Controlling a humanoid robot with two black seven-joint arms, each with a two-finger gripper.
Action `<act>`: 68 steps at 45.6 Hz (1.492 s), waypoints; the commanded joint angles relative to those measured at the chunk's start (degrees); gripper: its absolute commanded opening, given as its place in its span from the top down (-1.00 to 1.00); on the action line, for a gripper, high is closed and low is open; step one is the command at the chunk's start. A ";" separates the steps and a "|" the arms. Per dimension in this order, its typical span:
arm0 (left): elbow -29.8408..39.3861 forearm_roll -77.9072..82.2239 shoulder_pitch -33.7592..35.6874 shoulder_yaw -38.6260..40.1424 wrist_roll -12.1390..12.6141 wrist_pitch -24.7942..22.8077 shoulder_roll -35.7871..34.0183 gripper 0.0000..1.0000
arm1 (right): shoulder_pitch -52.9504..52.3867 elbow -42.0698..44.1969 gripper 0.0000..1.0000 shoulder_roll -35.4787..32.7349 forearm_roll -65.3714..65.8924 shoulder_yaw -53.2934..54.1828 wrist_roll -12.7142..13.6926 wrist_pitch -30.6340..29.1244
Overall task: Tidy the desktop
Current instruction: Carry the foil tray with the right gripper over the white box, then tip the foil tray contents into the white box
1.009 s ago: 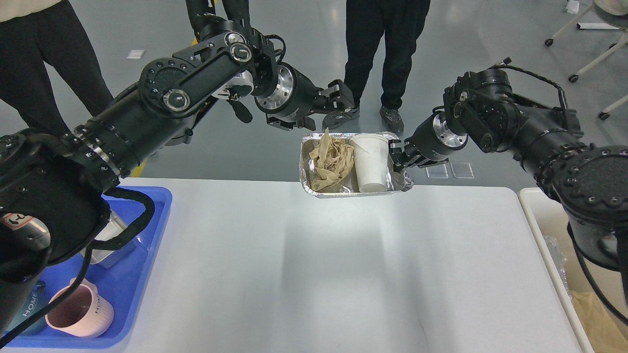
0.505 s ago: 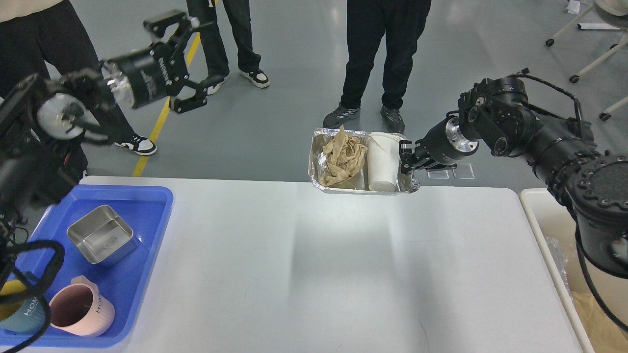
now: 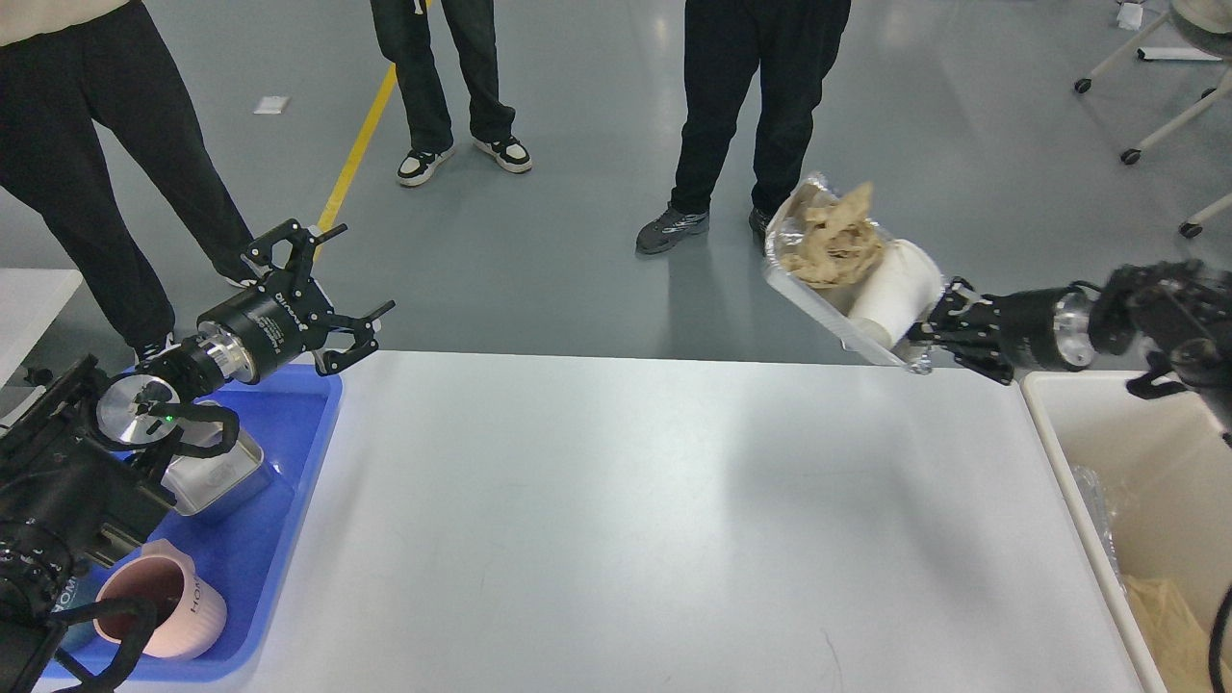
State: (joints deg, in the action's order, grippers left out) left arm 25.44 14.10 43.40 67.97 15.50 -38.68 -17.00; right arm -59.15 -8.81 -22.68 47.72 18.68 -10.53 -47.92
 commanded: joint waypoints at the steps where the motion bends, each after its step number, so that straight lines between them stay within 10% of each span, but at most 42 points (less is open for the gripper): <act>1: 0.05 -0.13 0.46 0.06 -0.03 -0.17 0.04 -0.93 | 6.75 0.37 1.00 -7.80 0.00 11.87 -3.26 1.95; 11: -0.04 -0.04 0.28 0.06 -0.56 -0.26 0.21 -0.93 | 20.29 0.72 1.00 -13.70 -0.44 30.00 -4.06 6.43; 34: 0.05 0.05 -0.33 -0.73 -1.52 -0.87 1.09 -0.93 | 33.13 4.41 1.00 -14.58 -0.44 16.13 -4.15 22.25; 56: 0.05 0.23 -1.12 -1.00 -1.88 -1.05 1.88 -0.93 | 33.05 7.93 1.00 -13.97 -0.44 13.22 -1.60 24.10; 57: 0.05 0.31 -1.12 -1.00 -1.88 -1.05 1.88 -0.93 | 33.05 7.93 0.78 -13.97 -0.44 13.22 -1.60 24.28; 59: 0.05 0.23 -1.12 -1.00 -1.88 -1.05 1.97 -0.93 | 33.05 8.02 -0.41 -13.88 -0.44 13.74 -1.60 25.24; 61: 0.05 0.23 -1.12 -1.00 -1.88 -1.05 2.23 -0.93 | 33.05 7.93 -1.00 -13.97 -0.52 13.66 -1.51 25.77; 68: 0.05 0.23 -1.04 -1.00 -1.88 -1.05 2.41 -0.93 | 33.05 7.93 -1.00 -13.97 -0.52 13.57 -1.16 26.03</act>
State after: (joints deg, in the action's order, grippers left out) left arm 25.49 14.34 42.27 66.97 13.62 -39.72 -14.66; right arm -26.11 -0.86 -36.66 47.21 32.17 -11.83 -22.05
